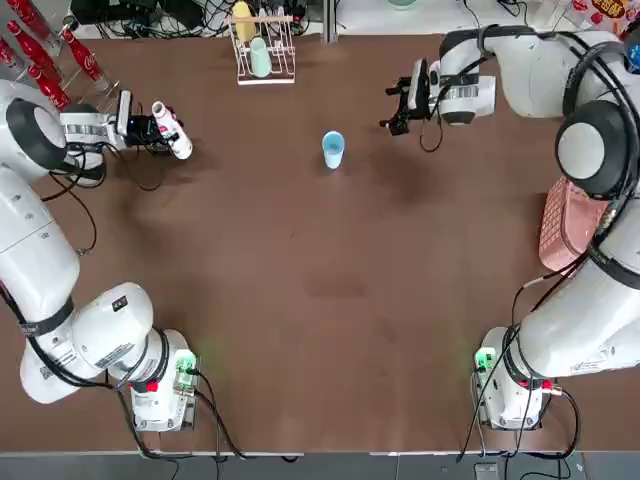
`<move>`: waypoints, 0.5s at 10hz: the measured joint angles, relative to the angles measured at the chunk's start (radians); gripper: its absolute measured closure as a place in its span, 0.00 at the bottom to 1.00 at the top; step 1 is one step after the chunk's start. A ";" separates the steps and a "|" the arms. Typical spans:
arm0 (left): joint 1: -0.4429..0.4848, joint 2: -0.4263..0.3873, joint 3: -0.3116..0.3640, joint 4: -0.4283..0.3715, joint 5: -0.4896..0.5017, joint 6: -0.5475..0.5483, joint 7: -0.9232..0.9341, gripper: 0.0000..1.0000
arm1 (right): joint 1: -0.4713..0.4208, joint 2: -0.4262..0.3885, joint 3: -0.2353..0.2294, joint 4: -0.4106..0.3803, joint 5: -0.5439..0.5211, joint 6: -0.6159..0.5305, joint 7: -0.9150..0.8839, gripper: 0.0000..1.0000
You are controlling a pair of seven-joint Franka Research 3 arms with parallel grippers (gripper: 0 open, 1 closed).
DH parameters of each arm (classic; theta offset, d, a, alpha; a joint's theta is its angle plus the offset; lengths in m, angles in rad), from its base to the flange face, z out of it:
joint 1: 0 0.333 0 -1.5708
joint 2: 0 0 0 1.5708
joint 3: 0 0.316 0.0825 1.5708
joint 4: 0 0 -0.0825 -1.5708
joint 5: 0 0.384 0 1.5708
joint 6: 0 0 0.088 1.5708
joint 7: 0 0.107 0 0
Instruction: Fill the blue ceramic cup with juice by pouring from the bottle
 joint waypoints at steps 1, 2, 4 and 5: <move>0.010 0.009 0.000 0.000 0.012 0.003 -0.001 0.60 | -0.017 -0.022 0.000 0.011 -0.128 0.043 0.097 0.00; 0.011 0.018 0.000 0.000 0.013 0.008 -0.002 0.59 | -0.033 -0.034 0.000 0.029 -0.283 0.063 0.248 0.00; 0.010 0.028 -0.003 0.001 0.014 0.016 -0.002 0.59 | -0.068 -0.044 -0.003 0.074 -0.580 0.074 0.582 0.00; 0.009 0.028 -0.003 0.002 0.014 0.017 -0.004 0.57 | -0.082 -0.045 -0.011 0.093 -0.710 0.075 0.749 0.00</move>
